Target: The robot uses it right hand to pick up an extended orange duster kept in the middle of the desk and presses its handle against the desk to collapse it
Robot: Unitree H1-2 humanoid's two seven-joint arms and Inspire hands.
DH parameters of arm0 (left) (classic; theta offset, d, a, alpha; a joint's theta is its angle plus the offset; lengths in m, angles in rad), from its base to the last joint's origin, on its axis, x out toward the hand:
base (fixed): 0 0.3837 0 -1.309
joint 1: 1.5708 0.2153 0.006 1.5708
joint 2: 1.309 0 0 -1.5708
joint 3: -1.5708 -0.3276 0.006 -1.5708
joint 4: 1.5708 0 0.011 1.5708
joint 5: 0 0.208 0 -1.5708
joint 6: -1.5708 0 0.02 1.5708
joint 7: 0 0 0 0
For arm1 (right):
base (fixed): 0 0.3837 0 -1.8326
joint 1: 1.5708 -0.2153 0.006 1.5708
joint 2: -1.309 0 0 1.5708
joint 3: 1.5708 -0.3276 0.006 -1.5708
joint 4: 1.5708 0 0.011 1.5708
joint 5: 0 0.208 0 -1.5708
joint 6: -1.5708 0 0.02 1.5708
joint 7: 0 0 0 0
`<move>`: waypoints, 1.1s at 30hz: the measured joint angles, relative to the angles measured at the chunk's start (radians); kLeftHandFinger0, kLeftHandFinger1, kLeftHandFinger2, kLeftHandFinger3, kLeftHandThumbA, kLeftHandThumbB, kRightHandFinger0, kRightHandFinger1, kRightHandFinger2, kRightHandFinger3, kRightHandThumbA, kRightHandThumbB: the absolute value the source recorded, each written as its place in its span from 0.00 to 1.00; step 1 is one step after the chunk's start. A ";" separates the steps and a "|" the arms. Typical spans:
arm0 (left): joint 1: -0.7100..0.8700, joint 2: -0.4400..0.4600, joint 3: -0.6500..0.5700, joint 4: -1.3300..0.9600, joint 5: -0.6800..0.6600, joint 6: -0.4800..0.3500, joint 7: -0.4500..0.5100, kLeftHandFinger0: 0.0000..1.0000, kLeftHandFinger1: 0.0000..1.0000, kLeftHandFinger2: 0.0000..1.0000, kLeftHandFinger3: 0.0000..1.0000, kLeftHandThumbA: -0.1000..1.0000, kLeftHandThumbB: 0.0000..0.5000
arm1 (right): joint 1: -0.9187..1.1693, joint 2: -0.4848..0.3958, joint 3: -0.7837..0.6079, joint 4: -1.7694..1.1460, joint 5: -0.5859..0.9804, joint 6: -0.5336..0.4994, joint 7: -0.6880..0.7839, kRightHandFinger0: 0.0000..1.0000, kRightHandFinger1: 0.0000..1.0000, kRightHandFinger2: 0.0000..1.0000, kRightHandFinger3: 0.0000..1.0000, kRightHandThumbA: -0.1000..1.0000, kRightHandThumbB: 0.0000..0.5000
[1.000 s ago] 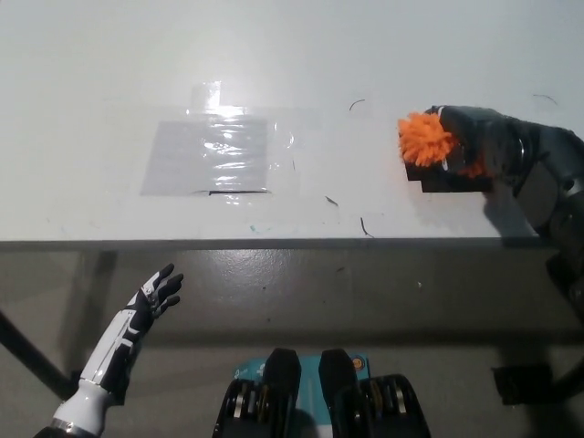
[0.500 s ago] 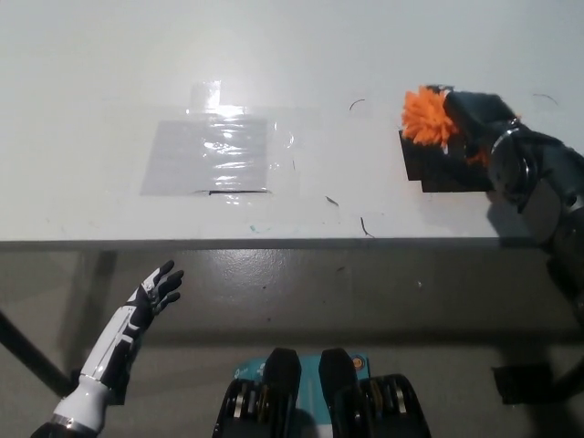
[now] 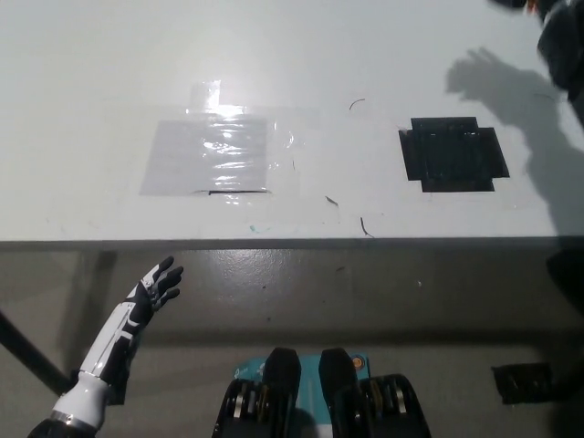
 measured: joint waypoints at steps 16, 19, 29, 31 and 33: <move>0.018 -0.001 -0.001 -0.001 -0.002 0.001 -0.001 1.00 1.00 1.00 1.00 1.00 0.66 | -0.066 0.121 -0.511 -0.046 0.283 -0.050 -0.009 0.00 0.29 0.68 0.67 0.00 0.20; 0.020 -0.001 -0.001 -0.001 -0.002 0.002 -0.001 1.00 1.00 1.00 1.00 1.00 0.63 | -0.063 0.153 -0.596 -0.045 0.341 -0.050 0.012 0.01 0.32 0.67 0.67 0.00 0.18; 0.020 -0.001 0.000 -0.002 -0.002 0.002 -0.001 1.00 1.00 1.00 1.00 1.00 0.66 | -0.047 0.219 -0.831 -0.030 0.540 -0.053 0.072 0.00 0.27 0.68 0.68 0.00 0.21; 0.019 -0.001 -0.001 -0.003 -0.002 0.002 -0.001 1.00 1.00 1.00 1.00 1.00 0.67 | -0.046 0.227 -0.848 -0.023 0.568 -0.059 0.082 0.00 0.30 0.68 0.68 0.00 0.15; 0.019 -0.001 0.000 -0.003 -0.002 0.002 -0.001 1.00 1.00 1.00 1.00 1.00 0.67 | -0.042 0.235 -0.855 -0.010 0.591 -0.066 0.087 0.00 0.33 0.71 0.71 0.00 0.16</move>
